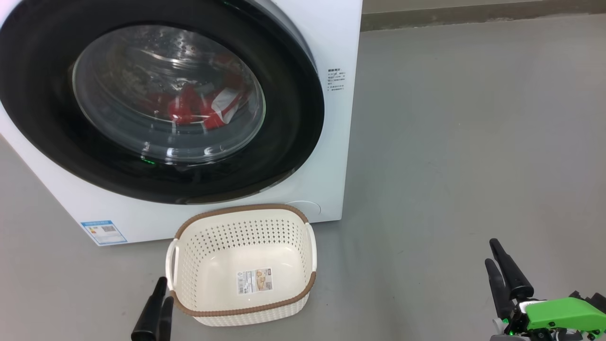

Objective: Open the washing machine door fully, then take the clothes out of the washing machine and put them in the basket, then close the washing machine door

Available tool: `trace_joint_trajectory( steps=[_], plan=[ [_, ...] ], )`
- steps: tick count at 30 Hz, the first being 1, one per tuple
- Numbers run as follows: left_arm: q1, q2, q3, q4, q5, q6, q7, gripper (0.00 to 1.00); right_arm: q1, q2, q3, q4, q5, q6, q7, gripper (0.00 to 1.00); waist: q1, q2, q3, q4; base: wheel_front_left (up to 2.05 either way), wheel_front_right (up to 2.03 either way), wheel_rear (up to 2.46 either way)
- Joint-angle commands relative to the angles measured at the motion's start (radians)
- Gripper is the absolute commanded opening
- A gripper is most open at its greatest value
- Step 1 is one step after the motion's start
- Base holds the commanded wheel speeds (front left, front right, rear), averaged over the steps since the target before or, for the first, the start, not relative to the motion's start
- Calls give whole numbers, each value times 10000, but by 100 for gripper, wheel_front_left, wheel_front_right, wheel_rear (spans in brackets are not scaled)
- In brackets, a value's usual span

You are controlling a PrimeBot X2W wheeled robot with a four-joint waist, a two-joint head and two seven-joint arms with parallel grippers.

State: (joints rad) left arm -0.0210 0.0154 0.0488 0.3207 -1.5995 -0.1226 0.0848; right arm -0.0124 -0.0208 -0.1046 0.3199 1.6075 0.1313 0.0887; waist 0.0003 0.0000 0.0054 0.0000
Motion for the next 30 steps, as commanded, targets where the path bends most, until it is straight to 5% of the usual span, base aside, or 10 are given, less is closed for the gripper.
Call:
trace_joint_trajectory(
  steps=[1, 12, 30],
  plan=[
    [-329, 109, -24, -322, 74, -15, -93, 100, -376, -142, 98, -331, -144, 1, -86, 100, -2, 0, 6, 1, 0, 0, 0],
    [-456, 265, -312, -402, 759, -21, -484, 100, -557, -427, 662, -360, -960, 1, -508, 100, -3, 0, 34, -2, 0, 0, 0],
    [-573, 251, -341, -810, 3365, -32, -1014, 100, -737, -438, 919, -674, -3531, -1, -1041, 100, -3, 0, 96, 5, 0, 0, 0]
  ],
)
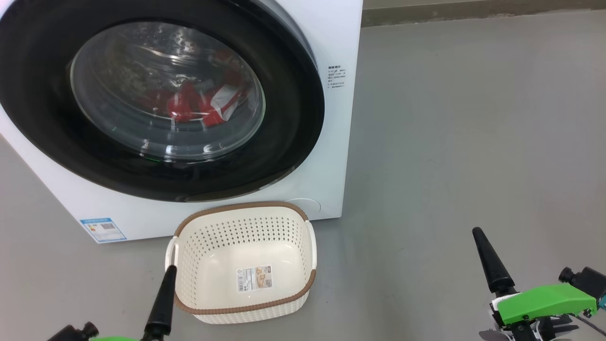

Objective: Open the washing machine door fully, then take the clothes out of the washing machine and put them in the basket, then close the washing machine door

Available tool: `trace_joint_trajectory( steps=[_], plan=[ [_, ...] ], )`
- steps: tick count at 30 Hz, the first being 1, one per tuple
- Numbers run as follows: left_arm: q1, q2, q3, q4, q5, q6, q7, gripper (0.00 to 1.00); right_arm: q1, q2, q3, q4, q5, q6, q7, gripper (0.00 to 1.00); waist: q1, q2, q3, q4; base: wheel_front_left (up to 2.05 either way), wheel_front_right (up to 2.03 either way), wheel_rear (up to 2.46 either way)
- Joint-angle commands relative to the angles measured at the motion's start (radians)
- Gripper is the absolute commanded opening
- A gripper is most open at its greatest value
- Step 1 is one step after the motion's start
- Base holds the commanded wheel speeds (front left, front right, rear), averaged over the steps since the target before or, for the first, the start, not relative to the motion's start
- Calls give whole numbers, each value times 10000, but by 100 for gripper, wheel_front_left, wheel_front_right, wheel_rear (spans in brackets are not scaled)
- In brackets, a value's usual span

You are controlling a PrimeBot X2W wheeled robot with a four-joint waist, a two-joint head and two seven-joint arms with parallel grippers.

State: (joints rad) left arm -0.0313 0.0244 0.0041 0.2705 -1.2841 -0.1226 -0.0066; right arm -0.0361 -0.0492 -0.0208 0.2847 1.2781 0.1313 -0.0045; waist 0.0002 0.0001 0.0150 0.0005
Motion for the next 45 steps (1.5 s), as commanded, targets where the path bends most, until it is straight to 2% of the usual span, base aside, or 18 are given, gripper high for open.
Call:
trace_joint_trajectory(
  steps=[1, 20, 45],
  plan=[
    [-472, 159, 112, -348, 366, -32, -128, 100, -510, -161, 100, -353, -408, -1, -138, 100, -2, -1, -1, 0, 0, 0, 0],
    [-523, 126, 190, -375, 3476, -42, -656, 100, -595, -327, 635, -560, -3031, -2, -668, 100, -2, -1, -74, -14, 0, 0, 0],
    [-591, 167, 65, -492, 6391, -55, -1390, 100, -681, -527, 1309, -871, -5903, -3, -1406, 100, -2, -1, -96, 14, 0, 0, 0]
  ],
)
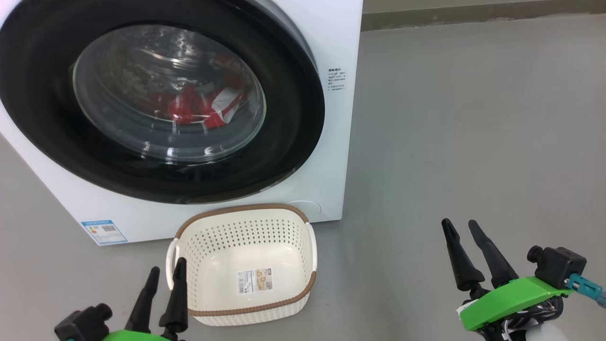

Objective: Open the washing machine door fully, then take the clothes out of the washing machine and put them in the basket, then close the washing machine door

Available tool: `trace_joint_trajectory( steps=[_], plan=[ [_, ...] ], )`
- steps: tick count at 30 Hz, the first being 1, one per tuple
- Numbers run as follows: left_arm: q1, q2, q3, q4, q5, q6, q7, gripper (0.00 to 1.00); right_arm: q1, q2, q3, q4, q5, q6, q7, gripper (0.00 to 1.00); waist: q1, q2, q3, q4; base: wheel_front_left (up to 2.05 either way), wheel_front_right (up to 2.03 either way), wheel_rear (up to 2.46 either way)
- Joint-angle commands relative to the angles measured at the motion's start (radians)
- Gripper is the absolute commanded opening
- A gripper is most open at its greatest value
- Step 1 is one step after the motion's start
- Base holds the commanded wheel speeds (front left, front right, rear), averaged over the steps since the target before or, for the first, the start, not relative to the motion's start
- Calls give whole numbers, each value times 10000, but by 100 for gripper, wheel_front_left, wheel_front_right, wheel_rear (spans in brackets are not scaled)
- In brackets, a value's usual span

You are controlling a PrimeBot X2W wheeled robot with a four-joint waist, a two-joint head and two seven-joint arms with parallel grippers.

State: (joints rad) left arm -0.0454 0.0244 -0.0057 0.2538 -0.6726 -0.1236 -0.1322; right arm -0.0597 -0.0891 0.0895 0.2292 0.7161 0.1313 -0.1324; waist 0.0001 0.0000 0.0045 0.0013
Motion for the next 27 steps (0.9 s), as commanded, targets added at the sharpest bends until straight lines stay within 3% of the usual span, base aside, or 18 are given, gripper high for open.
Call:
trace_joint_trajectory(
  steps=[1, 27],
  plan=[
    [-455, 170, 171, -338, 376, -46, -163, 100, -453, -135, 225, -327, -398, -3, -156, 100, -1, 0, 15, 11, 0, 0, 0],
    [-551, 229, 292, -680, 3373, 138, -925, 100, -697, -311, 665, -521, -3306, -5, -921, 100, -1, 0, 112, -61, 0, 0, 0]
  ],
)
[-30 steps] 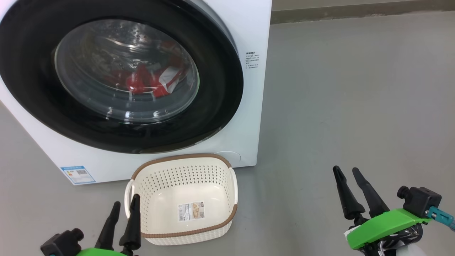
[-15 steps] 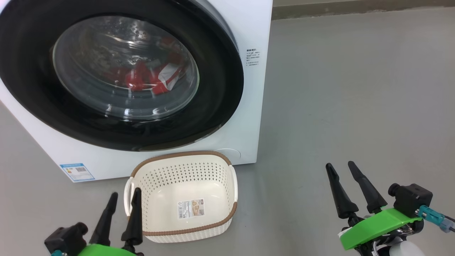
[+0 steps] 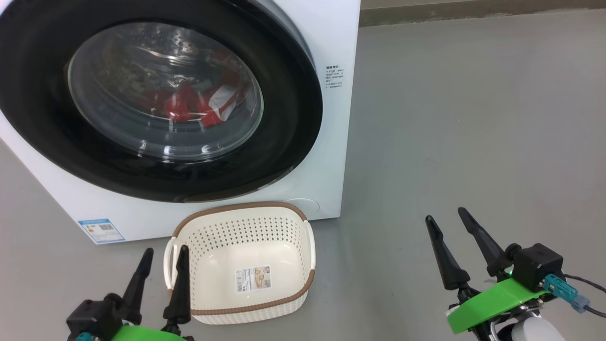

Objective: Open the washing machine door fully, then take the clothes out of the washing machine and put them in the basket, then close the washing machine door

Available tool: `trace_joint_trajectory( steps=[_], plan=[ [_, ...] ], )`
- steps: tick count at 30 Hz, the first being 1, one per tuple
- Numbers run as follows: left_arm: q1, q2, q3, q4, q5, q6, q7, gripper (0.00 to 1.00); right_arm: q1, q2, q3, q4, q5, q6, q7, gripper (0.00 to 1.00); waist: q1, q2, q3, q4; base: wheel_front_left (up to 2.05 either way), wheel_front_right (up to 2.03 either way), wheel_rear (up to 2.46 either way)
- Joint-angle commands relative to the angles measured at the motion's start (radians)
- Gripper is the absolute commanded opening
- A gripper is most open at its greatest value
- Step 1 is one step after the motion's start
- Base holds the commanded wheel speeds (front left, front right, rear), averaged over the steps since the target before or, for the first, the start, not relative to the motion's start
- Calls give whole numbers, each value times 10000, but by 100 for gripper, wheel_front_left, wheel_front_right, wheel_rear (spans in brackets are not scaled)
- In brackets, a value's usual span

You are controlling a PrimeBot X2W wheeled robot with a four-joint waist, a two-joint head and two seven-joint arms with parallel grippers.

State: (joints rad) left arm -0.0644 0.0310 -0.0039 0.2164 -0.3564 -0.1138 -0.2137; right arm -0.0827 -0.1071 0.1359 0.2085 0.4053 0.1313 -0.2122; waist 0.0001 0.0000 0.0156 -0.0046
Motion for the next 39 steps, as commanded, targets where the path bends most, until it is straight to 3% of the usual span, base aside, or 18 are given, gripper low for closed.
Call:
trace_joint_trajectory(
  steps=[1, 13, 31, 32, 33, 34, 36, 37, 39],
  plan=[
    [-365, 166, 277, -311, 316, 42, -139, 100, -479, -138, 218, -323, -314, -5, -153, 100, -1, 0, 3, -3, 0, 0, 0],
    [-406, 193, 269, -237, 1565, 124, -481, 100, -589, -166, 505, -339, -1694, -6, -496, 100, -1, 0, 34, -2, 0, 0, 0],
    [-441, 193, 271, -126, 1452, 170, -481, 100, -531, -103, 448, -232, -1405, -6, -496, 100, -1, 0, 88, -16, 0, 0, 0],
    [-468, 193, 256, -132, 1459, 166, -481, 100, -542, -78, 438, -215, -1278, -6, -496, 91, -1, 0, 111, 1, 0, 0, 0],
    [-497, 193, 244, -145, 1465, 163, -481, 100, -560, -64, 451, -191, -1145, -6, -496, 59, -1, 0, 152, 20, 0, 0, 0],
    [-532, 193, 235, -166, 1471, 161, -481, 100, -596, -60, 484, -170, -1014, -6, -496, 42, -1, 0, 198, 36, 0, 0, 0],
    [-604, 193, 185, -207, 1483, 157, -481, 100, -678, -74, 516, -122, -744, -6, -496, 20, -1, 0, 312, 91, 0, 0, 0],
    [-640, 193, 151, -226, 1486, 155, -481, 100, -733, -88, 522, -98, -607, -6, -496, 4, -1, 0, 378, 121, 0, 0, 0],
    [-732, 193, 90, -330, 1331, 137, -481, 100, -871, -112, 531, -77, -275, -6, -496, 0, -1, 0, 536, 195, 0, 0, 0]
  ],
)
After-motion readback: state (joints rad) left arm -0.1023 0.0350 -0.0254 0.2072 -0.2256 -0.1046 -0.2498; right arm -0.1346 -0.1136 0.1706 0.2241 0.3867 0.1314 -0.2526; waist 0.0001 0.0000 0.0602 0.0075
